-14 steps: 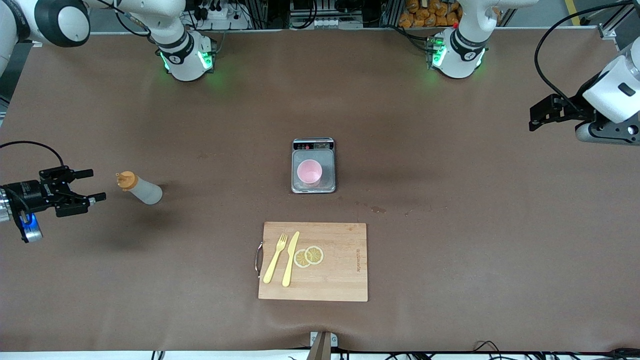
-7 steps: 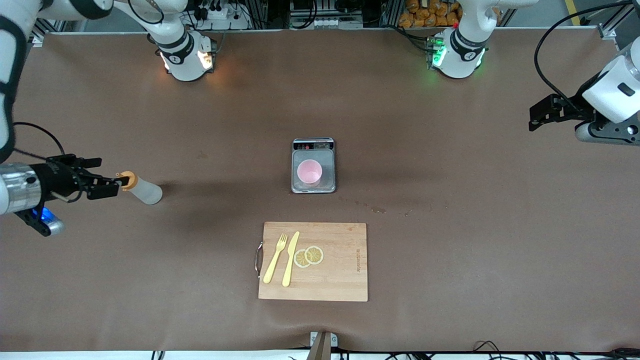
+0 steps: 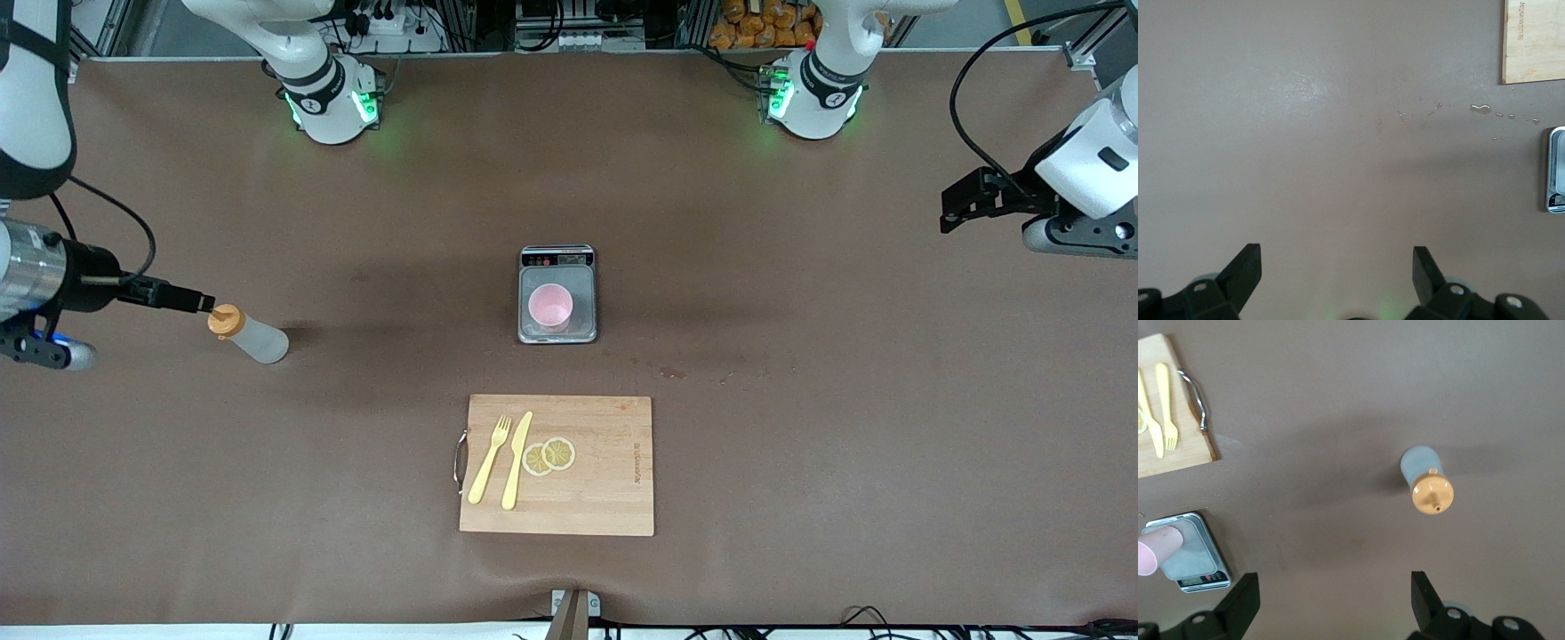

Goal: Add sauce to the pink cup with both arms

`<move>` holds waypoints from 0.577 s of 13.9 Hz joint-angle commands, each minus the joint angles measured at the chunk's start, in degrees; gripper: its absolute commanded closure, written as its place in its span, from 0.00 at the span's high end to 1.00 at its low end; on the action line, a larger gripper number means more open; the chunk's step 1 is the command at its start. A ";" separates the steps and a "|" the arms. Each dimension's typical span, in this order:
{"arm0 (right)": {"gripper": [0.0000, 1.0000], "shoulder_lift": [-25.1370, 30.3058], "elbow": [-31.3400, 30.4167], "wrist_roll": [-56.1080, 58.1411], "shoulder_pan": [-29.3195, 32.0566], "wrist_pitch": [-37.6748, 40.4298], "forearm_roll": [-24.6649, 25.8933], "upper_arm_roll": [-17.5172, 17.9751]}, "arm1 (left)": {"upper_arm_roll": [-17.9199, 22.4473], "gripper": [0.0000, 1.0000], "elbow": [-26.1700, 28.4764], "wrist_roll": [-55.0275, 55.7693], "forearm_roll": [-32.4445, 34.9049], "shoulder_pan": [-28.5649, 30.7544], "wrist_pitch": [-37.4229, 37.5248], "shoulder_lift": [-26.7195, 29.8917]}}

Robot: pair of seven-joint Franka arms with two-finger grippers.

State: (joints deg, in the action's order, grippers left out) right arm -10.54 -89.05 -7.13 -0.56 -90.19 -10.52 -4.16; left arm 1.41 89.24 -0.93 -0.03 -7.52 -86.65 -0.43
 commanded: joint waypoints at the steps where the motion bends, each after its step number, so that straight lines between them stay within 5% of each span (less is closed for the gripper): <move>1: 1.00 5.62 -4.66 4.32 -1.90 -3.94 4.51 -1.11 | 0.00 1.00 -0.21 0.14 -0.40 0.05 -0.36 0.08; 3: 1.00 5.18 -1.67 4.06 -1.73 -4.03 10.85 -0.32 | -0.09 1.00 -0.21 0.14 -0.49 0.05 -0.36 0.08; 8: 1.00 5.71 2.91 1.26 3.28 -2.97 10.52 6.53 | 0.00 1.00 -0.21 0.14 -0.49 0.13 -0.36 0.08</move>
State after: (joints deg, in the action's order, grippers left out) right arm -5.68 -87.49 -4.08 0.74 -94.01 -1.28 -0.96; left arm 1.41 89.24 -0.93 -0.03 -7.50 -86.65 -0.43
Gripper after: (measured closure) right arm 0.000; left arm 0.000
